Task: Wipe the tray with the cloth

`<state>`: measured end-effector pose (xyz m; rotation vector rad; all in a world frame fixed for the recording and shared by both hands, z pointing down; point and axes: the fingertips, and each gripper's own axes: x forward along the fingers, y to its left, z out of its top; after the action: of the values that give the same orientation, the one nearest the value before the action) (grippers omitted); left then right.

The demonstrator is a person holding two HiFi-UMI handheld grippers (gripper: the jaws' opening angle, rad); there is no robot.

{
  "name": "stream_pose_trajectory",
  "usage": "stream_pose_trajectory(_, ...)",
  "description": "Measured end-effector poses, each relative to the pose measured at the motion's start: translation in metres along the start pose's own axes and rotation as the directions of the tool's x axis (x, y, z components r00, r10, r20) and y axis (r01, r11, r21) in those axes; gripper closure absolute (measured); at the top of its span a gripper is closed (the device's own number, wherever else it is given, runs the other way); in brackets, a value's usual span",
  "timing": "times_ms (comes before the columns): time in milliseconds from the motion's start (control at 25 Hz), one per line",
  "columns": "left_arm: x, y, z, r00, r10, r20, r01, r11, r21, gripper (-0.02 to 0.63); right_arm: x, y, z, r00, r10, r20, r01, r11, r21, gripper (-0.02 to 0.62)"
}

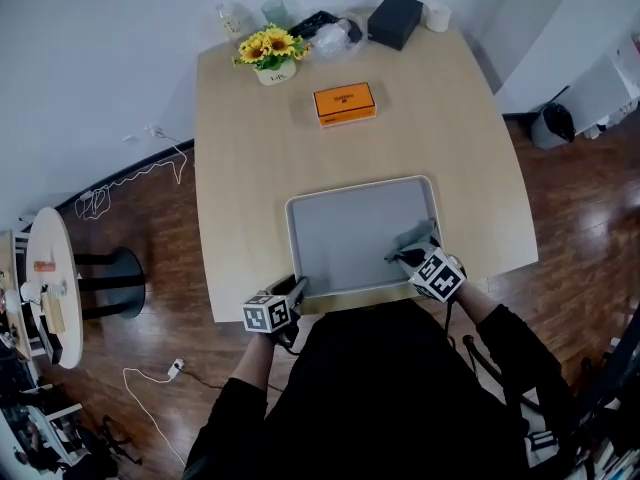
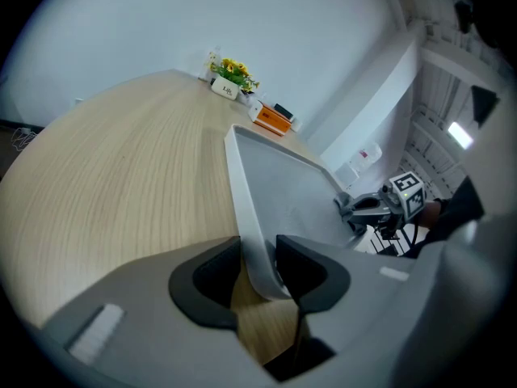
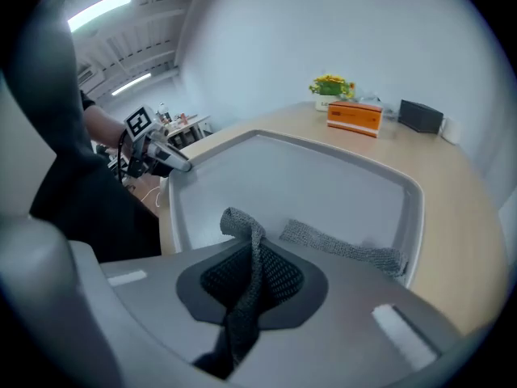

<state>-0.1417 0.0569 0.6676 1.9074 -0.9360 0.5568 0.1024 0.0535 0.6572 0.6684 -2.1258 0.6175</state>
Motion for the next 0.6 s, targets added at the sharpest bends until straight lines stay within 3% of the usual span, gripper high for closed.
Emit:
stream_pose_trajectory(160, 0.0, 0.002, -0.002, 0.999, 0.03, -0.03, -0.031, 0.999, -0.012, 0.482, -0.001, -0.025, 0.013, 0.998, -0.059, 0.014, 0.058, 0.994, 0.095, 0.581)
stream_pose_trajectory(280, -0.011, 0.002, 0.013, 0.99, 0.137, -0.021, -0.135, 0.988, 0.079, 0.469, -0.008, -0.039, 0.054, 0.99, -0.111, 0.091, 0.099, 0.987, 0.124, 0.581)
stream_pose_trajectory(360, -0.025, -0.006, 0.038, 0.979, 0.191, 0.071, -0.201, 0.964, 0.174, 0.451, -0.025, -0.043, 0.092, 0.973, -0.136, 0.184, 0.109, 0.983, 0.147, 0.581)
stream_pose_trajectory(440, -0.043, -0.025, 0.073, 0.965, 0.194, 0.179, -0.232, 0.945, 0.229, 0.442, -0.051, -0.043, 0.128, 0.946, -0.162, 0.282, 0.125, 0.981, 0.146, 0.581)
stream_pose_trajectory(520, -0.063, -0.054, 0.115, 0.942, 0.146, 0.302, -0.229, 0.938, 0.26, 0.44, -0.084, -0.041, 0.157, 0.904, -0.188, 0.383, 0.148, 0.98, 0.132, 0.581)
stream_pose_trajectory(600, -0.085, -0.092, 0.161, 0.902, 0.056, 0.428, -0.203, 0.93, 0.306, 0.442, -0.123, -0.038, 0.181, 0.846, -0.216, 0.488, 0.176, 0.976, 0.127, 0.581)
